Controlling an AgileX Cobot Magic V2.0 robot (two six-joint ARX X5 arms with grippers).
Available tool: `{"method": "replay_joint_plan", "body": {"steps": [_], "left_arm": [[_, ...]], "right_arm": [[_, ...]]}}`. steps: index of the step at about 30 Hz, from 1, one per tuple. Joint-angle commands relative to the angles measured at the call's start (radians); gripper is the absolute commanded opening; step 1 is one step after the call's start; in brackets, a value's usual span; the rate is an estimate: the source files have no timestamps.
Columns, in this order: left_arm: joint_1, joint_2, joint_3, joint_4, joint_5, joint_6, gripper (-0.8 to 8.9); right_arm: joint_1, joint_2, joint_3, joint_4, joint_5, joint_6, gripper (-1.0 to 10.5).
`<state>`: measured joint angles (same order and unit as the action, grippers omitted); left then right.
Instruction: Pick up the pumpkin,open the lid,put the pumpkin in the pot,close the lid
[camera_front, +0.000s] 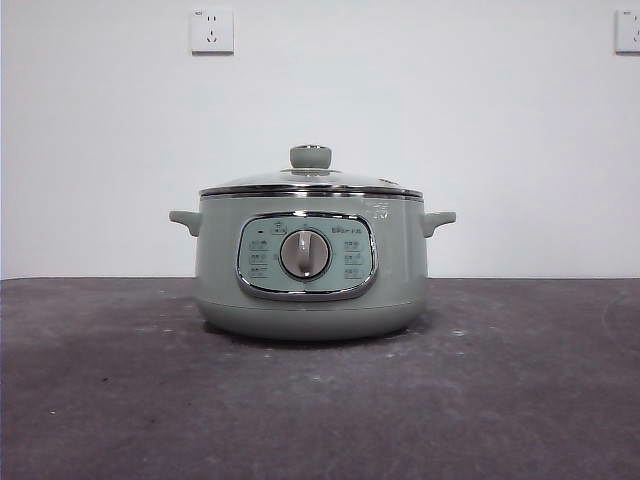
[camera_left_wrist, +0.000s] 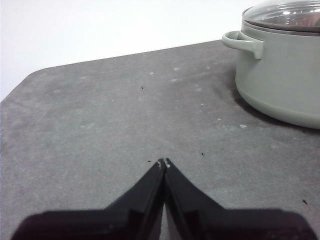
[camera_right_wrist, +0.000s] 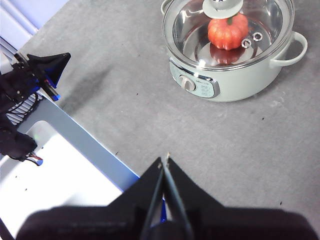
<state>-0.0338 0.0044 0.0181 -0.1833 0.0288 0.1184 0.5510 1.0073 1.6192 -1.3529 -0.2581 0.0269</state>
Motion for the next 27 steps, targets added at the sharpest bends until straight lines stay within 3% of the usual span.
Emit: {"method": "replay_joint_plan", "body": {"steps": [1, 4, 8, 15, 21, 27], "left_arm": [[0.003, -0.002, -0.016, -0.003, -0.002, -0.011, -0.04], [0.003, -0.002, -0.016, -0.003, -0.002, -0.011, -0.04], [0.003, -0.002, -0.016, -0.002, -0.002, -0.011, -0.04], [0.003, -0.002, -0.016, -0.001, -0.002, -0.011, -0.04], [0.003, -0.002, -0.016, -0.001, -0.002, -0.011, -0.04], [0.003, -0.002, -0.016, -0.001, -0.002, -0.011, -0.04]], "right_arm": [[-0.016, -0.014, -0.008, 0.014, 0.026, -0.039, 0.0], [-0.078, -0.068, -0.022, 0.117, 0.047, -0.102, 0.0], [-0.208, -0.189, -0.129, 0.288, -0.087, -0.126, 0.0], [-0.429, -0.489, -0.586, 0.706, -0.1, -0.141, 0.0], [-0.512, -0.691, -0.986, 1.036, -0.1, -0.129, 0.0], [-0.544, -0.835, -1.302, 1.248, -0.099, -0.118, 0.0]]}}
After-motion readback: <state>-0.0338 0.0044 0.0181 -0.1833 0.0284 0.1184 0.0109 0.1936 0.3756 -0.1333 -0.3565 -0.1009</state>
